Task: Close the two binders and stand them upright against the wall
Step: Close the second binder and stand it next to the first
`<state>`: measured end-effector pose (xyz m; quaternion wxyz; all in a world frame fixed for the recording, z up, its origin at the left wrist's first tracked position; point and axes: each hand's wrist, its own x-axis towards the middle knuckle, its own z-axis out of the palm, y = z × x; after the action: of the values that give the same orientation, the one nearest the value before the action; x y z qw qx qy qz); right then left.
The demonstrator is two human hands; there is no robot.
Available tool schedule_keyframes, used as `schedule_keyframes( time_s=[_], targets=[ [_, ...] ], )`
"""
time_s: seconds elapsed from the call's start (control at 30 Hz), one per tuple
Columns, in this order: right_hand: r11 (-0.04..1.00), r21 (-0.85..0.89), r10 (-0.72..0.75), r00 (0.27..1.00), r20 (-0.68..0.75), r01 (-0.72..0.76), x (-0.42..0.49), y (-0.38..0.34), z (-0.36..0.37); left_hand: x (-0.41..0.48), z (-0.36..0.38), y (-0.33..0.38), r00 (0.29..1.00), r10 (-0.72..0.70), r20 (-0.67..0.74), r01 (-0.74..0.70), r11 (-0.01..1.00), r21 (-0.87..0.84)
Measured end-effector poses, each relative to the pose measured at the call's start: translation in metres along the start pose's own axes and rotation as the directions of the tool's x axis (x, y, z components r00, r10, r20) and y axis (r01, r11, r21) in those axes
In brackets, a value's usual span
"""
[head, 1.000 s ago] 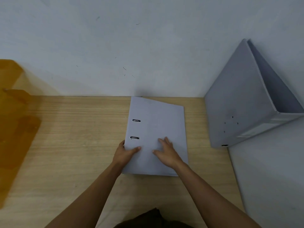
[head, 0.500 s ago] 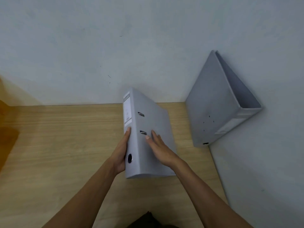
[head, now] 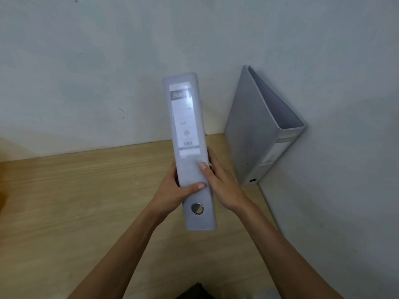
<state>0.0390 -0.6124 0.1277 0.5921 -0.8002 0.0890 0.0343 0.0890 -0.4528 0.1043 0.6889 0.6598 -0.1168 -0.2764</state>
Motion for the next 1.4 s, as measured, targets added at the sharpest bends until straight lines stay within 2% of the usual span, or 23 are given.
schedule_keyframes(
  time_s=[0.1,0.23,0.33,0.57,0.87,0.97,1.13,1.4],
  targets=[
    [0.999,0.015,-0.028,0.997,-0.070,0.029,-0.006,0.009,-0.017,0.006,0.012,-0.014,0.998,0.061,0.029,-0.064,0.993,0.100],
    [0.998,-0.064,-0.008,0.994,-0.111,0.001,-0.015,0.030,-0.032,0.013,0.027,-0.042,0.998,0.066,0.007,-0.066,0.967,0.247],
    [0.997,-0.070,0.013,0.987,-0.163,-0.024,-0.019,0.043,-0.041,0.019,0.043,-0.050,0.997,0.068,-0.018,-0.060,0.953,0.297],
    [0.992,-0.064,0.091,0.960,-0.266,-0.112,-0.029,0.078,-0.065,0.045,0.075,-0.058,0.997,0.068,0.036,-0.077,0.906,0.417],
    [0.981,-0.046,0.154,0.904,-0.399,-0.187,-0.031,0.107,-0.090,0.072,0.100,-0.070,0.998,0.030,0.057,-0.053,0.883,0.466],
    [0.969,0.027,0.230,0.862,-0.452,-0.245,-0.023,0.116,-0.100,0.086,0.108,-0.067,0.997,0.018,0.069,-0.049,0.871,0.490],
    [0.947,0.147,0.321,0.815,-0.482,-0.286,-0.006,0.124,-0.107,0.110,0.122,-0.064,1.000,-0.004,0.010,-0.002,0.842,0.539],
    [0.936,0.156,0.351,0.839,-0.415,-0.314,0.015,0.125,-0.115,0.135,0.120,-0.057,0.997,-0.067,0.030,0.041,0.845,0.534]
  ],
)
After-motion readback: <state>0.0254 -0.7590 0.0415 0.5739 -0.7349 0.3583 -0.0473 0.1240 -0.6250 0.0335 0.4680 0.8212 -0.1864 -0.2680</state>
